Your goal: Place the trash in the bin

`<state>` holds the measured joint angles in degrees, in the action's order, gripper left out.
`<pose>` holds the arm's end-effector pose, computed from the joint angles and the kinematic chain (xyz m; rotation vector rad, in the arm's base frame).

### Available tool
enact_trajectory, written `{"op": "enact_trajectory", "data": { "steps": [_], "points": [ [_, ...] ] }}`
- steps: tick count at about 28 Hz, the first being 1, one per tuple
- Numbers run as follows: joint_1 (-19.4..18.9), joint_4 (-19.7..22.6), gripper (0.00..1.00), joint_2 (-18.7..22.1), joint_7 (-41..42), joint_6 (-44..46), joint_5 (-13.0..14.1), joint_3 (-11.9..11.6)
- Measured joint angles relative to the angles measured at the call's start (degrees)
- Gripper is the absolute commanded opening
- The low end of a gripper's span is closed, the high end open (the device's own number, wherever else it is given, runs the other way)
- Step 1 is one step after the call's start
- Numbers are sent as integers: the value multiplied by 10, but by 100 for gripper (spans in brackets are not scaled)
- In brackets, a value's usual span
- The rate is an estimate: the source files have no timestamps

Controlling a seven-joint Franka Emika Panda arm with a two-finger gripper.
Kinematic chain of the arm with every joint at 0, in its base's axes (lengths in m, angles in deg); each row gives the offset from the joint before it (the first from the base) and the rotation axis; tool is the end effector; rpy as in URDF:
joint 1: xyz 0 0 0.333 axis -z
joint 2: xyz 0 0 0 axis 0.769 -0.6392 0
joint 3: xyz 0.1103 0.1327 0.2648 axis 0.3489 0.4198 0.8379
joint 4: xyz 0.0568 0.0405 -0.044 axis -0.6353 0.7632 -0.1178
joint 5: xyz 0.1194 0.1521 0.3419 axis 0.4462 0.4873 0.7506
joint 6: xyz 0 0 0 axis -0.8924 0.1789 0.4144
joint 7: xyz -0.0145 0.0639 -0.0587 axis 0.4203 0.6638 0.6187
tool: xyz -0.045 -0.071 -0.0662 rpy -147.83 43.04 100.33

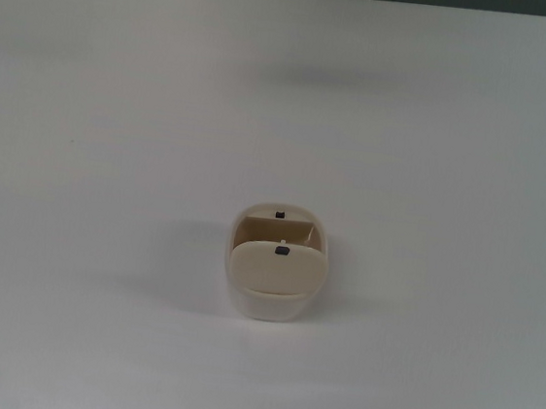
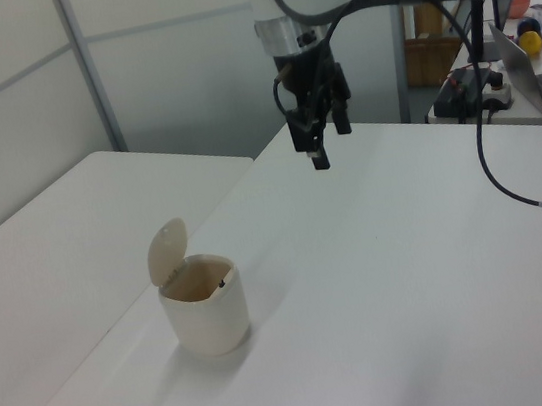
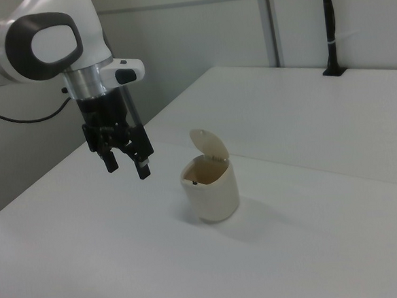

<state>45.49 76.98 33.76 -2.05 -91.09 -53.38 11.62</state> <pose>0.5285 0.0272 0.6515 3.0558 -0.0235 -0.1622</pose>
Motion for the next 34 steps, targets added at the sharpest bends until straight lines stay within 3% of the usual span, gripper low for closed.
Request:
{"op": "enact_trajectory", "data": {
  "steps": [10, 34],
  "points": [
    [1, 0, 100, 15, -13, 1, -1, -22],
    [1, -1, 100, 23, -1, -15, -1, -24]
  ]
}}
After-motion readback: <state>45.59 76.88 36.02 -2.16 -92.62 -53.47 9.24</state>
